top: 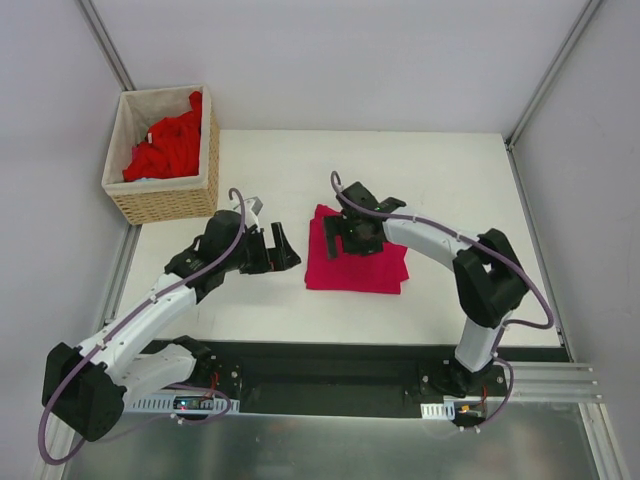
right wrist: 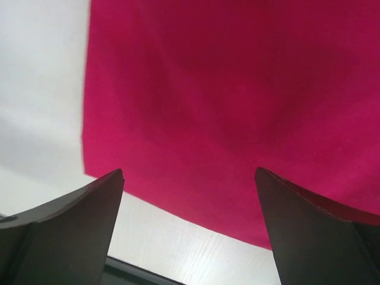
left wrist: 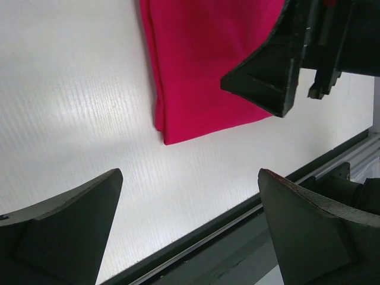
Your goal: Fold and stack the t-shirts
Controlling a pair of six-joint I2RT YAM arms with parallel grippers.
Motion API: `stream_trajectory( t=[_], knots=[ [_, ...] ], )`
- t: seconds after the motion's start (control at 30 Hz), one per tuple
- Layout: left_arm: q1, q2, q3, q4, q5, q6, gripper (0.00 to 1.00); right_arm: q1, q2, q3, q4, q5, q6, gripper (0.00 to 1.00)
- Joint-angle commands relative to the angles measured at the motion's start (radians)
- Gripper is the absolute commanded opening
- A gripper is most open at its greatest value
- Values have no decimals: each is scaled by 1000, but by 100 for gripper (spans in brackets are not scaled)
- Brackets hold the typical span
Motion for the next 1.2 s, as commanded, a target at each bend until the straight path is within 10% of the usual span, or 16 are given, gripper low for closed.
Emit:
stream_trajectory(
  t=[0.0, 0.27, 1.17],
  knots=[
    [-4, -55, -13, -22, -42, -16, 99, 58, 40, 173, -267, 300, -70, 97],
    [-4, -49, -29, -20, -42, -13, 99, 95, 123, 296, -402, 449, -117, 97],
    [21, -21, -42, -23, -28, 6, 99, -51, 214, 2, -46, 68, -21, 97]
  ],
)
